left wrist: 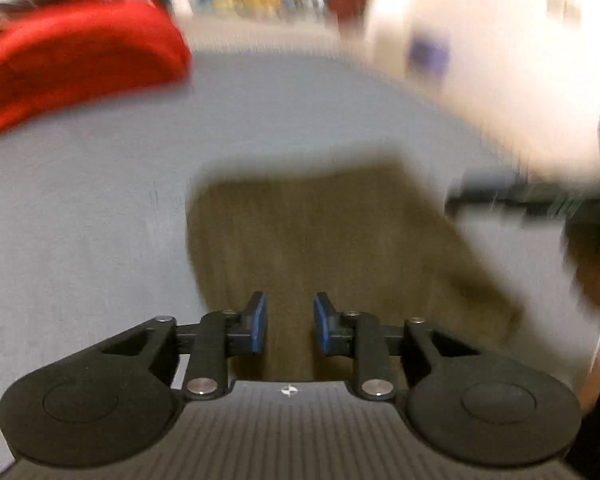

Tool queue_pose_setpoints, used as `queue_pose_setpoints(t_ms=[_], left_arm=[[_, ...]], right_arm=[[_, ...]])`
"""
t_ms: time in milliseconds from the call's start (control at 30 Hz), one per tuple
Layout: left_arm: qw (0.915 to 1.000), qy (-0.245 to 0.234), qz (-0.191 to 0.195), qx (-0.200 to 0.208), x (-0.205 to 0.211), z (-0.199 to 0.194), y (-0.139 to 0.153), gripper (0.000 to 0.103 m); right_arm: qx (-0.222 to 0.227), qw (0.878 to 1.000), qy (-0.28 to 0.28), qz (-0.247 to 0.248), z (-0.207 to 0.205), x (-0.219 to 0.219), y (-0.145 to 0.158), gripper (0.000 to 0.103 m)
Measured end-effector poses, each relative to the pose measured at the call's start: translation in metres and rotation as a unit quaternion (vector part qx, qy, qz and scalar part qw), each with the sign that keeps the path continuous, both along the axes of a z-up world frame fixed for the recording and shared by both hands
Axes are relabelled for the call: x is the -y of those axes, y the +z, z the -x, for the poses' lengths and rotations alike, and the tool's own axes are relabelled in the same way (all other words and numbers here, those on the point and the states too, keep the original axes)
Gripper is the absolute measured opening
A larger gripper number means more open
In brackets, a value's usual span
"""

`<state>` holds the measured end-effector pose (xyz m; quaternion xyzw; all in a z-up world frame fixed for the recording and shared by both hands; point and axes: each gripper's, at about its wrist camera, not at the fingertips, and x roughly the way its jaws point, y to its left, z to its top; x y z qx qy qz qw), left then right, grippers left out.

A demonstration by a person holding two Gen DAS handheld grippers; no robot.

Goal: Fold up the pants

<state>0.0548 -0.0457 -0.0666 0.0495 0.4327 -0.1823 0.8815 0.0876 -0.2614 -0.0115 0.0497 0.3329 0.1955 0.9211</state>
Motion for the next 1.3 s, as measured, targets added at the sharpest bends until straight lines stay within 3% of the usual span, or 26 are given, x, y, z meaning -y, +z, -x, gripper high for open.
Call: queue_pose_setpoints(t_ms=[33,100,167,233,333,400,467,533,600,700,800,867,933,1033,1167,1233,1300], left_arm=[[0.9989,-0.014,-0.032,-0.03,0.001,0.002,-0.015,0.028],[0.994,-0.048,-0.089,-0.041,0.009,0.01,-0.033,0.028],[0.995,-0.045,-0.081,-0.036,0.011,0.012,-0.028,0.028],[0.9969,-0.032,-0.069,-0.022,0.01,0.017,-0.018,0.028],[0.9983,-0.03,-0.043,0.025,0.009,0.026,-0.003,0.028],[0.9987,-0.032,-0.02,0.034,0.015,0.03,0.0,0.028],[0.9988,-0.042,-0.022,0.008,0.018,0.022,-0.013,0.028],[0.9954,-0.059,-0.068,-0.033,0.025,0.022,-0.039,0.028],[0.9933,-0.07,-0.089,-0.022,0.034,0.024,-0.041,0.029],[0.9969,-0.05,-0.06,0.0,0.03,0.029,-0.021,0.029],[0.9988,-0.02,-0.036,0.027,0.017,0.026,-0.011,0.029],[0.9982,0.013,-0.059,-0.004,0.011,0.016,-0.026,0.03],[0.9955,0.01,-0.084,-0.042,0.013,0.012,-0.048,0.032],[0.9935,-0.012,-0.111,-0.021,0.026,0.018,-0.048,0.032],[0.995,0.013,-0.099,0.009,0.029,0.033,-0.026,0.035],[0.9935,0.024,-0.103,0.044,0.035,0.045,-0.013,0.045],[0.9902,0.04,-0.096,0.093,0.037,0.059,0.011,0.065]], right_arm=[[-0.004,1.0,0.027,0.012,0.005,-0.008,-0.005,0.066],[-0.034,0.996,0.065,0.042,0.007,-0.018,-0.019,0.067],[-0.084,0.987,0.091,0.104,0.008,-0.029,-0.045,0.071],[-0.082,0.982,0.098,0.135,0.011,-0.031,-0.057,0.071],[-0.087,0.989,0.07,0.092,0.007,-0.019,-0.042,0.071],[-0.066,0.993,0.066,0.078,0.01,-0.014,-0.032,0.071],[-0.065,0.992,0.07,0.084,0.014,-0.015,-0.033,0.071],[-0.096,0.985,0.077,0.121,0.013,-0.025,-0.049,0.071],[-0.095,0.982,0.087,0.137,0.015,-0.03,-0.057,0.074],[-0.086,0.985,0.071,0.129,0.018,-0.027,-0.045,0.074],[-0.058,0.987,0.092,0.115,0.031,-0.028,-0.034,0.074],[-0.061,0.981,0.087,0.164,0.038,-0.035,-0.045,0.075],[-0.081,0.976,0.08,0.187,0.037,-0.037,-0.059,0.083],[-0.1,0.975,0.077,0.182,0.035,-0.036,-0.061,0.086],[-0.088,0.975,0.057,0.195,0.044,-0.042,-0.045,0.086],[-0.051,0.979,0.037,0.193,0.052,-0.045,-0.027,0.086],[-0.007,0.986,0.01,0.165,0.058,-0.045,-0.001,0.086]])
